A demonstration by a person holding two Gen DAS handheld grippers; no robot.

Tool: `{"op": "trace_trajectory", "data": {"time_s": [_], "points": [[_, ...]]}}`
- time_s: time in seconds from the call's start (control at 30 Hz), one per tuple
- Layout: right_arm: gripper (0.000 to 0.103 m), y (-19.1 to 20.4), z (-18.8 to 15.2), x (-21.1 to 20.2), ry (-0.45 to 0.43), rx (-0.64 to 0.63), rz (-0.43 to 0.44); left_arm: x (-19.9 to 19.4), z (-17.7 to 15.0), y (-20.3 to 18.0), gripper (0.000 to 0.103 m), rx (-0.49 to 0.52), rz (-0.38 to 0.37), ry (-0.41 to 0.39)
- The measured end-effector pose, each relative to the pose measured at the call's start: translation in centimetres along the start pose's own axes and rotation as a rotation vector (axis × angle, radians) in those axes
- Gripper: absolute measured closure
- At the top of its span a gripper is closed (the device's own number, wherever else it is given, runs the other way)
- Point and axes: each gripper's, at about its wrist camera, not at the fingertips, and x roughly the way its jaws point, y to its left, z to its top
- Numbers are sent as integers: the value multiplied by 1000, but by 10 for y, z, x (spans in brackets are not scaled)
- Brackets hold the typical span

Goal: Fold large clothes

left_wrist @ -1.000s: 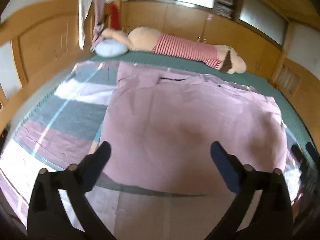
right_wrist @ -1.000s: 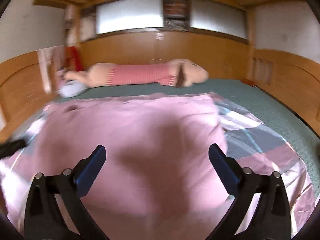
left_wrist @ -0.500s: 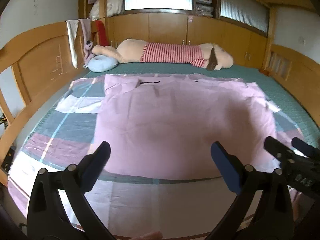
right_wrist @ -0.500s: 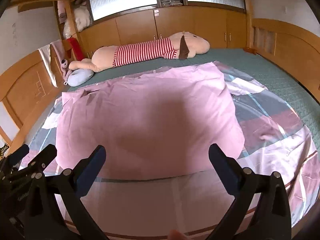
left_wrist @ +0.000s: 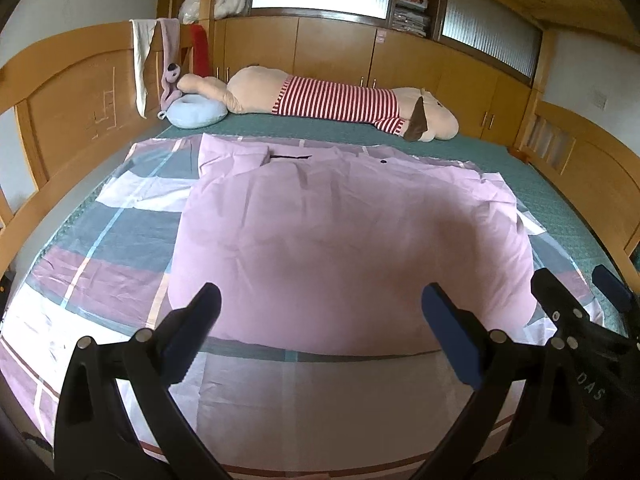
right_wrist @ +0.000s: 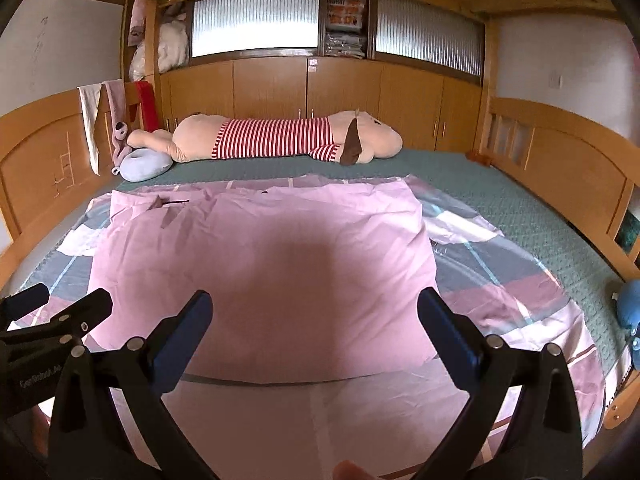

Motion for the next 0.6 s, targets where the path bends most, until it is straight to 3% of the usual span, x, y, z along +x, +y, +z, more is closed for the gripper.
{"op": "trace_trajectory", "data": {"time_s": [0.6], "points": [[1,0,-1,5,9,-3,2,1,0,4,2,-10,-3,21]]}}
